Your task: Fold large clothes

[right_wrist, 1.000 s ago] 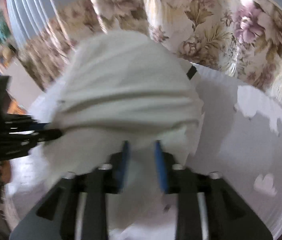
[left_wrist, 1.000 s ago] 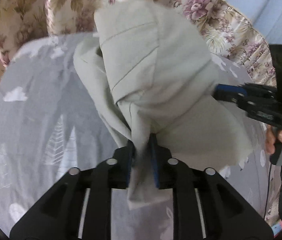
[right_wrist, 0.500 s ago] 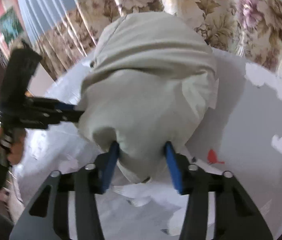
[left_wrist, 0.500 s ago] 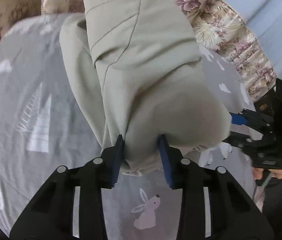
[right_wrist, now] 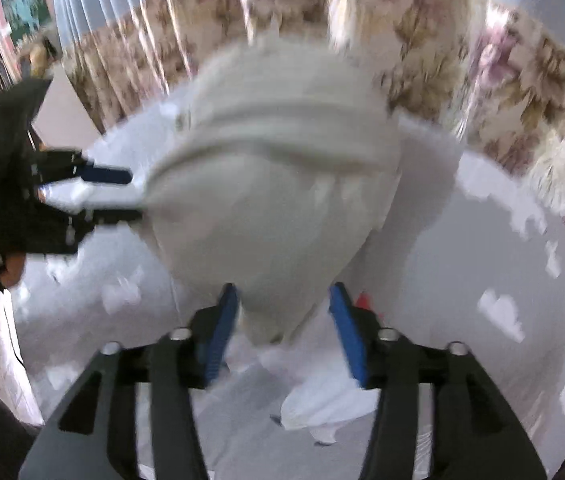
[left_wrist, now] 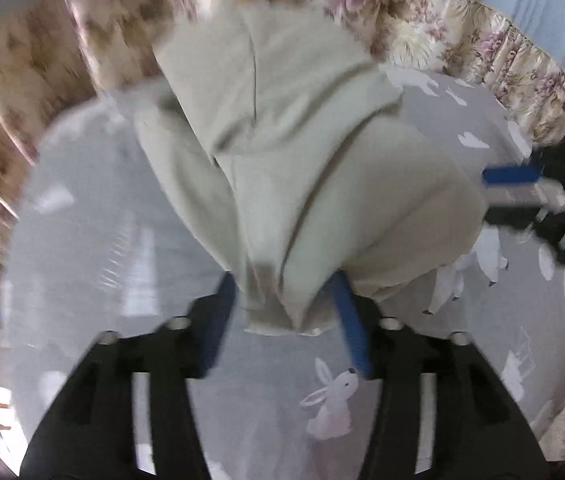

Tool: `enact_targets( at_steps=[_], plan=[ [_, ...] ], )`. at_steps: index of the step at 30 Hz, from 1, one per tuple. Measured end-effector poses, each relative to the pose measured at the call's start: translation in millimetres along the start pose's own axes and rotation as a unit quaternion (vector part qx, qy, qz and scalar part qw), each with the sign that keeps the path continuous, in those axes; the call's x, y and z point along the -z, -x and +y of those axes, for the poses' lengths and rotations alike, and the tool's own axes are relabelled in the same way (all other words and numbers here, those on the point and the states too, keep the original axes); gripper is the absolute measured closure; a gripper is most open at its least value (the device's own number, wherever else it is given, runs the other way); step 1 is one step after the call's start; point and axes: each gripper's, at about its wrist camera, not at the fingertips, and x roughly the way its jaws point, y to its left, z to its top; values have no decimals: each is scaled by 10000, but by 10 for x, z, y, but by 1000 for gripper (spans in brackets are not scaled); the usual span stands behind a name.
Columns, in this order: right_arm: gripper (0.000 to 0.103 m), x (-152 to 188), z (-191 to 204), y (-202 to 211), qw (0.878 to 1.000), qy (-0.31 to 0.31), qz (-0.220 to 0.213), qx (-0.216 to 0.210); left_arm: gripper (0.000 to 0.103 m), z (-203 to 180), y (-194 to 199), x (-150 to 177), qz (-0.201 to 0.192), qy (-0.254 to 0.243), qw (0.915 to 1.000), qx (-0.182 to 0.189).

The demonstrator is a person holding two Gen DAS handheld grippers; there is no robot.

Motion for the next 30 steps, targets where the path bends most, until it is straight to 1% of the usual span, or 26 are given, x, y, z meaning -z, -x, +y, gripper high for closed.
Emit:
enact_targets(
  at_steps=[1,2,3,5,6,7,8,9,10,11,12,13,14,15,17,22,25,28,29,30],
  plan=[
    [42,-96,-26,56,9997,23,-153,173,32,-1,64,-51,-84,-10,10000,-35],
    [42,-238,-66,65,9987,79,-274,427,27,9,120,-129,-177,30,9998,-80],
    [42,-348,-105,22,9982,99,-309,511,27,34,150,-209,-256,92,9996,-123],
    [42,-539,-163,-108,9976,110,-314,602,27,113,147,-435,-383,277,9987,-190],
    [42,-664,-187,-207,9961,171,-375,779,27,160,117,-547,-452,379,9980,-205],
    [42,-767,-204,-286,9935,210,-477,1012,27,183,67,-644,-480,440,9974,-295],
    [42,-860,-213,-343,9917,224,-616,1106,28,219,-6,-742,-475,498,9967,-435],
    [43,-931,-220,-388,9914,209,-710,1076,36,283,-126,-855,-444,603,9950,-660],
    [50,-1010,-221,-452,9907,160,-800,1091,44,316,-218,-921,-388,667,9943,-743],
    [56,-1066,-194,-520,9903,172,-842,1091,54,374,-322,-977,-279,735,9943,-724],
    [65,-1102,-138,-599,9900,245,-813,1123,57,433,-417,-1022,-169,793,9945,-666],
    [71,-1124,-97,-691,9889,376,-736,1232,57,473,-538,-1059,-52,845,9941,-674],
    [74,-1132,-66,-872,9877,584,-468,1370,57,509,-642,-1072,34,838,9939,-721],
    [76,-1134,-47,-971,9865,681,-357,1443,57,522,-737,-1069,138,795,9937,-771],
    [76,-1082,-82,-1123,9861,781,-229,1448,56,548,-946,-1024,320,713,9938,-787],
    [76,-993,-125,-1279,9844,1042,-131,1413,56,589,-1061,-977,325,612,9954,-665],
    [78,-994,-260,-1337,9895,828,-199,1164,55,625,-1102,-936,264,670,9959,-544],
    [78,-1002,-263,-1332,9904,700,-253,1168,55,627,-1130,-957,279,720,9952,-598],
    [77,-1008,-279,-1299,9917,606,-273,1100,55,618,-1118,-960,303,704,9952,-609],
    [75,-1011,-327,-1214,9945,389,-298,925,54,625,-1080,-966,315,740,9951,-569]
  ],
)
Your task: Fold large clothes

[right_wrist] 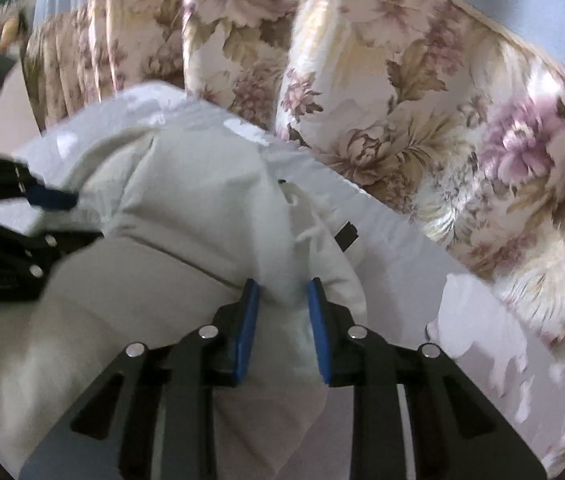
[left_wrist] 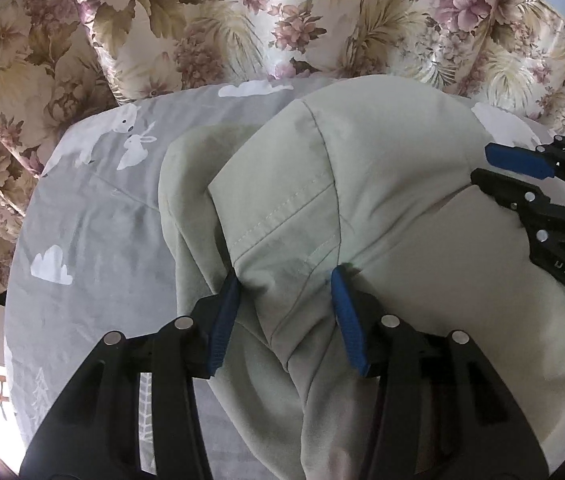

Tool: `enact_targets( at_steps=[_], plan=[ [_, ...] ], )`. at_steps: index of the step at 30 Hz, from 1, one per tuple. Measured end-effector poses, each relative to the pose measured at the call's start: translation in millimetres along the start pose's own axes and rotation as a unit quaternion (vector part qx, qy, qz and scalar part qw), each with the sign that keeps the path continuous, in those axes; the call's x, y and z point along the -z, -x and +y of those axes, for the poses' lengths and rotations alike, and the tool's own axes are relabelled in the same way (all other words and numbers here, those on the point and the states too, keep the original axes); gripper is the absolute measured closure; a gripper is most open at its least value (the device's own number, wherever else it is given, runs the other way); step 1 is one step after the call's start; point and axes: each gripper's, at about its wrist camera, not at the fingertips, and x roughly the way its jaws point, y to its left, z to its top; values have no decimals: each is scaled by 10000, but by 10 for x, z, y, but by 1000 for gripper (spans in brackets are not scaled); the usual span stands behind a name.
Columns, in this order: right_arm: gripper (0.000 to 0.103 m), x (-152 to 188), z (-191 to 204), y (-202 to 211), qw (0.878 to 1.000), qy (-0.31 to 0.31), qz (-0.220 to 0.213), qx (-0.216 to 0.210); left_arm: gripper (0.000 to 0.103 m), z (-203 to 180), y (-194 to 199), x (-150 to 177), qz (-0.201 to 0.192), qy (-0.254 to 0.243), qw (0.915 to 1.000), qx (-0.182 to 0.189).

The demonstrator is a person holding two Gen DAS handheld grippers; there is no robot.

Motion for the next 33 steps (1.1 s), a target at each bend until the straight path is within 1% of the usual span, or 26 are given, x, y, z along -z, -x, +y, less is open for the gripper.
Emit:
enact_targets(
  at_steps=[1,2,3,4,5,6,7,9,11,13,15,18,20,22,23,24,26,27,28,30,32,33],
  plan=[
    [74,3,-57,87,9997,-208,-6,-125,53,21,50,9,-3,82,10000,57],
    [69,15,-96,159,9992,-352,-29,-188,47,39,89,17,-11,138,9999,87],
    [49,46,-151,280,9982,-567,-82,-199,40,50,144,38,-29,182,9998,90],
    [34,73,-177,365,9972,-702,-149,-203,35,54,226,79,-71,210,9998,4],
    [32,120,-210,483,9955,-872,-264,-261,22,56,278,105,-115,225,9996,-109],
    [32,166,-222,562,9937,-1017,-307,-345,11,61,342,143,-173,240,9994,-199],
    [30,195,-227,605,9925,-1112,-310,-404,10,75,393,180,-216,253,9993,-181],
    [24,303,-210,687,9886,-1374,-265,-555,8,117,507,296,-298,357,9989,-21],
    [23,403,-176,695,9856,-1546,-171,-663,5,148,572,398,-331,450,9984,72],
    [22,512,-130,693,9813,-1732,-88,-833,5,159,646,518,-396,527,9977,178],
    [22,609,-110,688,9743,-1977,-68,-1082,4,156,692,594,-450,522,9973,261],
    [21,698,-104,647,9671,-2246,-4,-1192,3,107,700,683,-465,537,9965,443],
    [21,746,-111,606,9642,-2348,65,-1230,3,79,674,723,-464,575,9952,644],
    [20,792,-142,574,9594,-2494,120,-1314,3,53,624,743,-427,641,9928,919],
    [20,818,-167,562,9561,-2588,148,-1366,3,49,596,752,-408,705,9904,1119],
    [19,827,-181,552,9550,-2622,173,-1376,3,38,555,760,-369,762,9874,1340],
    [18,851,-197,529,9551,-2626,249,-1353,3,-22,459,778,-290,769,9838,1595],
    [17,859,-186,513,9562,-2583,305,-1341,3,-69,400,786,-268,706,9833,1656],
    [17,869,-170,496,9579,-2532,348,-1305,3,-134,318,797,-266,585,9844,1638],
    [17,900,-147,477,9602,-2463,369,-1261,3,-180,222,814,-279,519,9835,1708],
    [15,924,-151,438,9598,-2462,360,-1302,3,-179,142,809,-241,500,9807,1875],
    [13,939,-162,403,9580,-2502,359,-1352,3,-171,125,804,-216,484,9798,1926]
  ],
)
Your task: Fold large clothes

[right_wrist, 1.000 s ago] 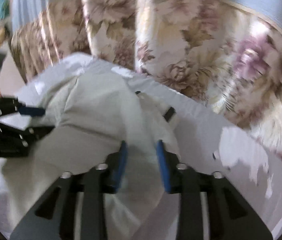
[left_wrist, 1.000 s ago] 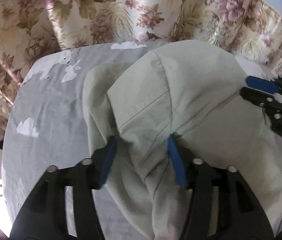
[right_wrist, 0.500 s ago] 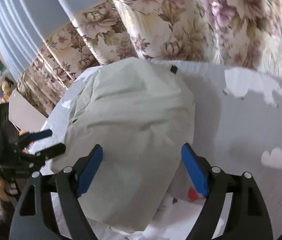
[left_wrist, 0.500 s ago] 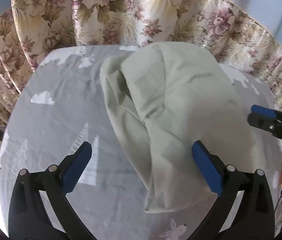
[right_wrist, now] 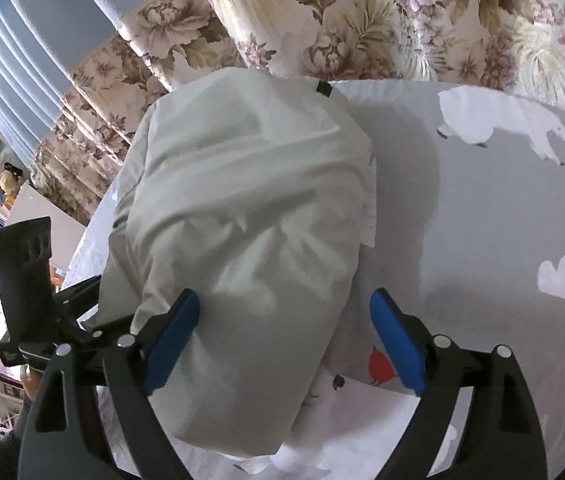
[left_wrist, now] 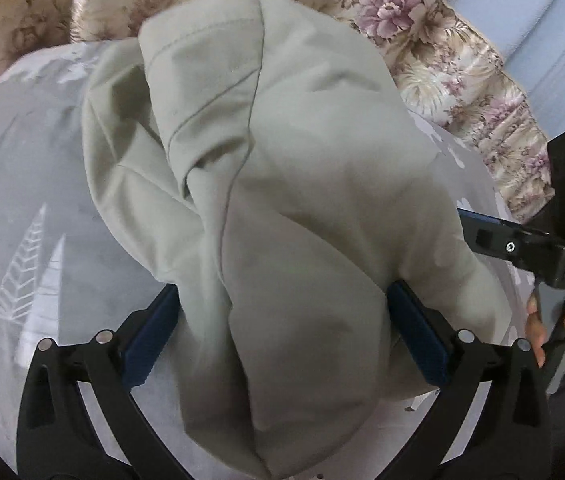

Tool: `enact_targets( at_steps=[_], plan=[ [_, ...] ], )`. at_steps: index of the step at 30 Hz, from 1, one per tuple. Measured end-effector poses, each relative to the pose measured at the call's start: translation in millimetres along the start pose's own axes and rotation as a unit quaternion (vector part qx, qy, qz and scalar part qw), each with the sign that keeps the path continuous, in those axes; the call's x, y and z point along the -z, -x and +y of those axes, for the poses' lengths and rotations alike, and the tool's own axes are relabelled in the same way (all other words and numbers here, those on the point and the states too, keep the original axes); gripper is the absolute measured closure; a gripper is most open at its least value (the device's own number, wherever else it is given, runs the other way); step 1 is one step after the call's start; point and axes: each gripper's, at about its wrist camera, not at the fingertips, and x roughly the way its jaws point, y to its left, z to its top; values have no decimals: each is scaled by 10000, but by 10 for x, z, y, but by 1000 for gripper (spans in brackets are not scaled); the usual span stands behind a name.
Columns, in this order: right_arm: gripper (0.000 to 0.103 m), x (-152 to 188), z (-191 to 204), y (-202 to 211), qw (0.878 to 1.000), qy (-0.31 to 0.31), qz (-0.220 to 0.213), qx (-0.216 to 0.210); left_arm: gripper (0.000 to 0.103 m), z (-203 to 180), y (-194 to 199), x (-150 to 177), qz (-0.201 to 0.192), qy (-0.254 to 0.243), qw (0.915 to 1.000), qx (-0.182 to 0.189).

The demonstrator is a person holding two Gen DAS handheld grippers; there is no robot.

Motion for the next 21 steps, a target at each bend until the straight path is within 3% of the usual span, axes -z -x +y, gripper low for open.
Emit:
enact_targets(
  at_steps=[4,8,13,16,18,21],
  plan=[
    [11,-5,-6,-138,9999,-74,-8,-133,3,-19,-35,1,117,-200,9997,50],
    [13,-36,51,-284,9996,17,-39,-290,14,-58,-28,-17,98,-227,9997,83],
    [33,-59,75,-332,9986,96,-18,-523,24,-17,10,-14,81,-222,9997,111],
    [52,-83,80,-238,9979,144,-163,-603,41,-9,77,-23,-9,-209,9997,117],
    [56,-83,108,-178,9974,255,-286,-617,54,-44,167,-26,-133,-252,9996,44],
    [62,-65,187,-87,9961,484,-436,-587,65,-147,252,-38,-201,-394,9989,-158]
  ],
)
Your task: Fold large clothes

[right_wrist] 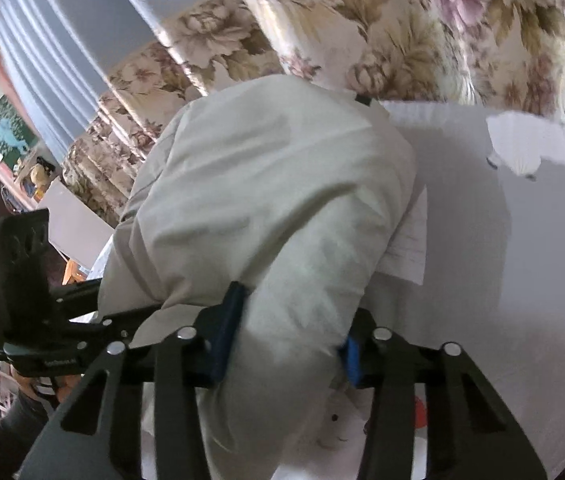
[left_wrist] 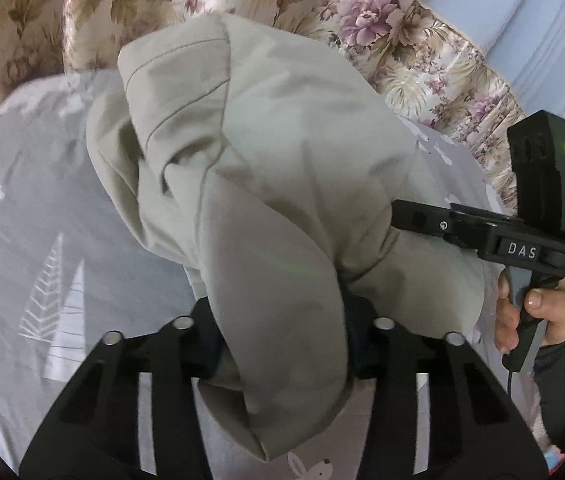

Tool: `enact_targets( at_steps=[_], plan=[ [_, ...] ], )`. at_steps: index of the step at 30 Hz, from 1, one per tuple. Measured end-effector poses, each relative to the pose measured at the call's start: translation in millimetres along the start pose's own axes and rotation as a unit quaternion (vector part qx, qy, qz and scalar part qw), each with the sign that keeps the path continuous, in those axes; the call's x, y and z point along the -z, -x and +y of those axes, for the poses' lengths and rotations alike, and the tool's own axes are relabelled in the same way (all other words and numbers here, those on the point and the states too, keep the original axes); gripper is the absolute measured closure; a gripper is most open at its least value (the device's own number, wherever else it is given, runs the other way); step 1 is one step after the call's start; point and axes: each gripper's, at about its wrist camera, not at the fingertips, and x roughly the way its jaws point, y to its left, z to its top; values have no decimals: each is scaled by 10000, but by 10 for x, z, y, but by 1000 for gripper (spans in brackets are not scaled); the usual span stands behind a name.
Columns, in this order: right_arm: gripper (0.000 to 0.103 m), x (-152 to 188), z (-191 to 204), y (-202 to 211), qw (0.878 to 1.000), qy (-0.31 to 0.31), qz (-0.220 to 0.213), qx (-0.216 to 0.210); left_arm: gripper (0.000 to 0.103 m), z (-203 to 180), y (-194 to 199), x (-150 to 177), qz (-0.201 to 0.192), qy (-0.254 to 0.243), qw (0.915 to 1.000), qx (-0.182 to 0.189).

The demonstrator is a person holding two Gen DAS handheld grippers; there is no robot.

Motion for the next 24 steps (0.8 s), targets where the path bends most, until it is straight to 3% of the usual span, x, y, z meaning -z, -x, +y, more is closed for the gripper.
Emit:
enact_targets(
  at_steps=[3,6,13,16,19,22,24],
  plan=[
    [67,-14,66,156,9996,119,-214,-116,72,-129,121,-26,-131,-120,9998,-126],
    [69,32,116,399,9990,269,-350,-45,73,-337,212,3,-164,-351,9991,-183],
    [70,418,-136,1325,9959,259,-798,340,73,-1135,382,218,-420,-955,9945,59],
    [70,609,-389,1590,9955,108,-766,550,73,-1520,312,328,-351,-1209,9920,120],
    [69,793,-613,1617,9934,186,-488,1020,70,-1769,75,456,-123,-1357,9906,79],
    [65,980,-866,1475,9908,329,-172,1304,54,-1869,-182,619,-13,-1540,9879,-199],
    [60,1035,-949,1457,9891,447,-182,1390,22,-1823,-244,659,-50,-1526,9875,-384]
  ],
)
